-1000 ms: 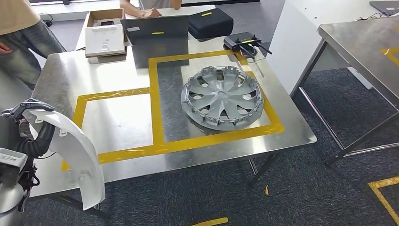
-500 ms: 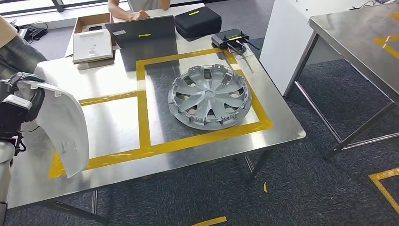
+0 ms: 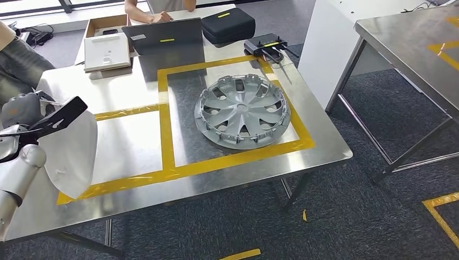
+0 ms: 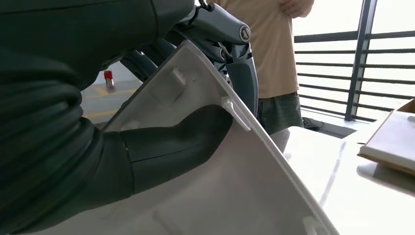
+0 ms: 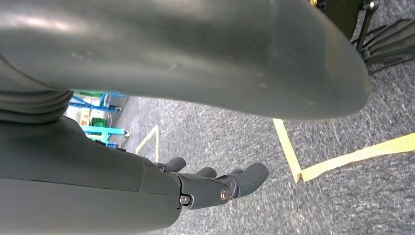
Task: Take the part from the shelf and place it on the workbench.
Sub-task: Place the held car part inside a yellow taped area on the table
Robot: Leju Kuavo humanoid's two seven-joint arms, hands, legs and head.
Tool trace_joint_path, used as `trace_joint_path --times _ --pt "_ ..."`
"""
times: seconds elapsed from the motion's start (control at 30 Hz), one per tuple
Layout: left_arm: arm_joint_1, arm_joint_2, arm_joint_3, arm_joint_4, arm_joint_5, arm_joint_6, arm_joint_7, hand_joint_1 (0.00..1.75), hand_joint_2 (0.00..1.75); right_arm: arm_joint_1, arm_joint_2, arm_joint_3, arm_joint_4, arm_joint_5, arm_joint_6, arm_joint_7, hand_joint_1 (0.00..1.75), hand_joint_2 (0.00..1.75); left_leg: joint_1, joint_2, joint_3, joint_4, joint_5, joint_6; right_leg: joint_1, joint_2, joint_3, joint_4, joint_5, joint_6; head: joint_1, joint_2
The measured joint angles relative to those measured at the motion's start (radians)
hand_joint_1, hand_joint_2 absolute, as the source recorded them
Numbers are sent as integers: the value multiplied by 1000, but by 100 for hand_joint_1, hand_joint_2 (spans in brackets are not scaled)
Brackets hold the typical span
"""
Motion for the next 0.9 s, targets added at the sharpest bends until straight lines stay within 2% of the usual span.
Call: trace_joint_path --times 0.07,0.27,0.4,0.57,0.73,0.8,0.9 --pt "3 0 -25 33 -32 12 7 0 175 1 -3 0 0 10 3 0 0 0 0 0 -1 0 0 0 0 -1 0 0 0 0 0 0" --pt "27 10 -60 89 -51 40 20 0 175 4 -6 0 0 34 23 0 0 0 0 -1 -1 0 -1 1 0 -1 0 0 0 0 0 0" --pt "40 19 -65 105 -46 41 12 0 0 4 -8 1 0 39 27 0 0 0 0 -1 -1 0 -1 1 0 -1 0 0 0 0 0 0" --pt "43 22 -69 118 -47 70 19 0 0 5 -10 1 0 43 27 0 0 0 0 -1 -1 0 -1 1 0 -1 0 0 0 0 0 0" --pt "33 23 -62 119 -2 172 7 0 0 4 -10 1 0 45 21 0 0 0 0 -1 -1 1 0 1 0 -1 0 0 0 0 0 0" --pt "19 19 -48 116 37 193 -33 0 0 4 -10 1 0 42 19 0 0 0 0 -2 -1 1 0 1 0 -1 0 0 0 0 0 0" --pt "-28 -1 -1 98 127 222 -165 0 0 5 -10 1 0 34 12 0 0 0 0 -3 -2 3 0 1 0 -2 0 0 0 0 0 0"
